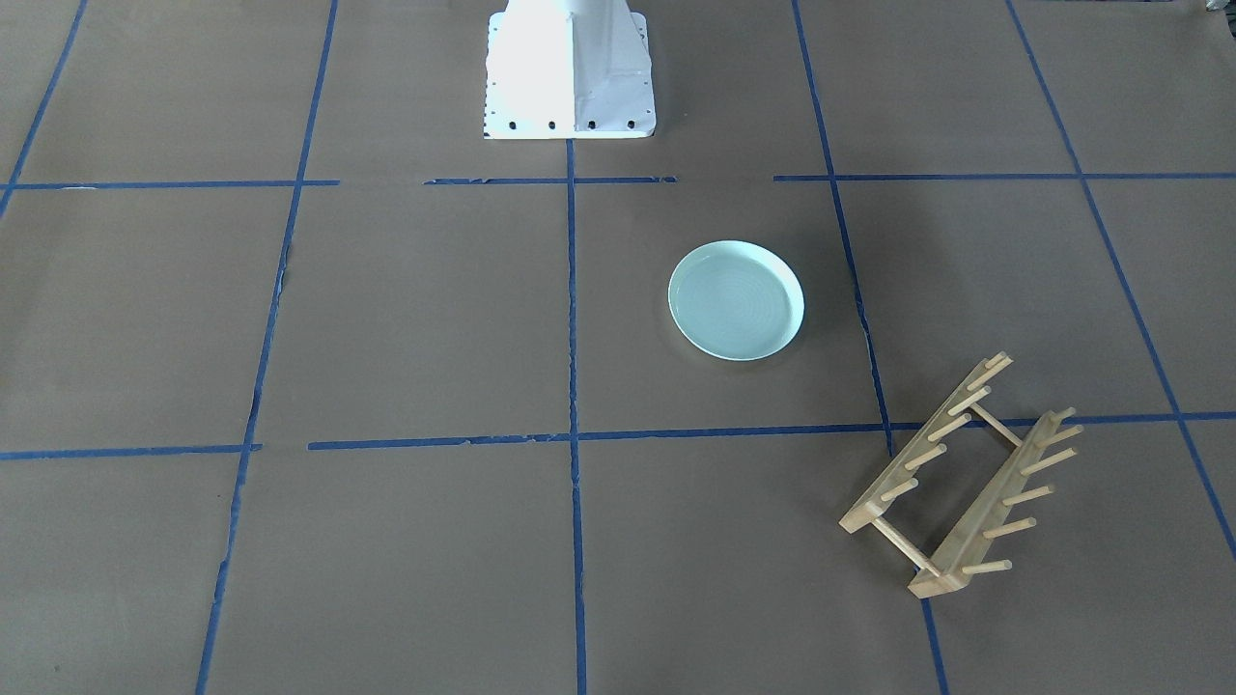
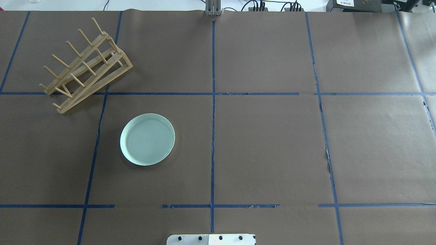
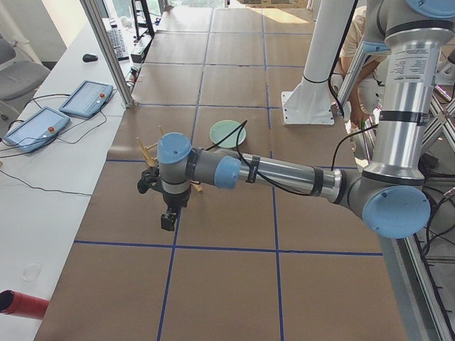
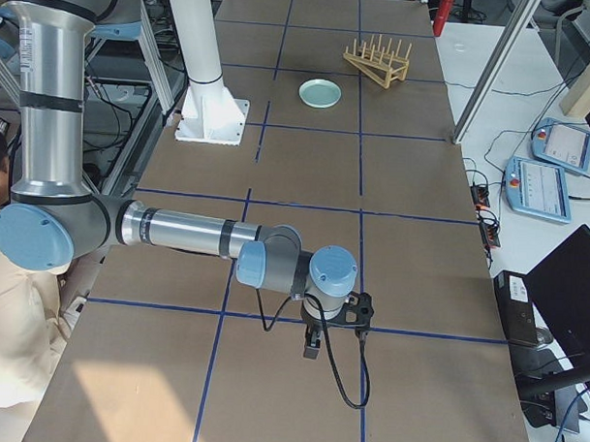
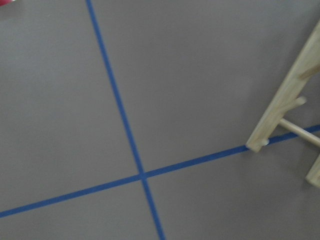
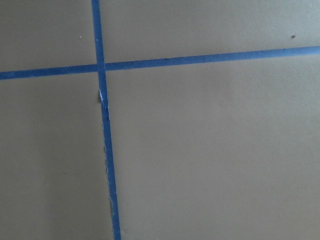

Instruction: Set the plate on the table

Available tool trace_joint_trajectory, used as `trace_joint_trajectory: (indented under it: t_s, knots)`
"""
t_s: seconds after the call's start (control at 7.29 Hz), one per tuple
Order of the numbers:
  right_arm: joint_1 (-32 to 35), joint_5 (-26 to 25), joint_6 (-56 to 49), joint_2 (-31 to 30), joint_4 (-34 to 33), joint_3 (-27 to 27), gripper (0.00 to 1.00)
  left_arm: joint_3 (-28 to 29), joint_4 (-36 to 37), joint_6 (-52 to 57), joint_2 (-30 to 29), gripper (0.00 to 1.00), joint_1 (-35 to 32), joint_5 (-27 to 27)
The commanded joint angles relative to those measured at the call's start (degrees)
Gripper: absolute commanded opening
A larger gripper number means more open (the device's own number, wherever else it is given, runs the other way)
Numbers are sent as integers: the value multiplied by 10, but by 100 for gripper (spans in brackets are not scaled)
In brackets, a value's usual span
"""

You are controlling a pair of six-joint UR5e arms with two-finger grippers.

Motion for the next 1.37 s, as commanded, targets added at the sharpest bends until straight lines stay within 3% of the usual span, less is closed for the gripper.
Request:
trace_joint_trajectory:
  t_s: [0.0, 0.41, 1.24]
  knots:
    - [0, 0, 0, 0, 0, 0, 100, 5, 1, 17, 41, 100, -28, -39]
    - [0, 0, 0, 0, 0, 0, 100, 3, 4, 16, 57, 100, -33, -71]
    - [0, 0, 0, 0, 0, 0, 100, -1, 3, 18, 57, 100, -33, -69]
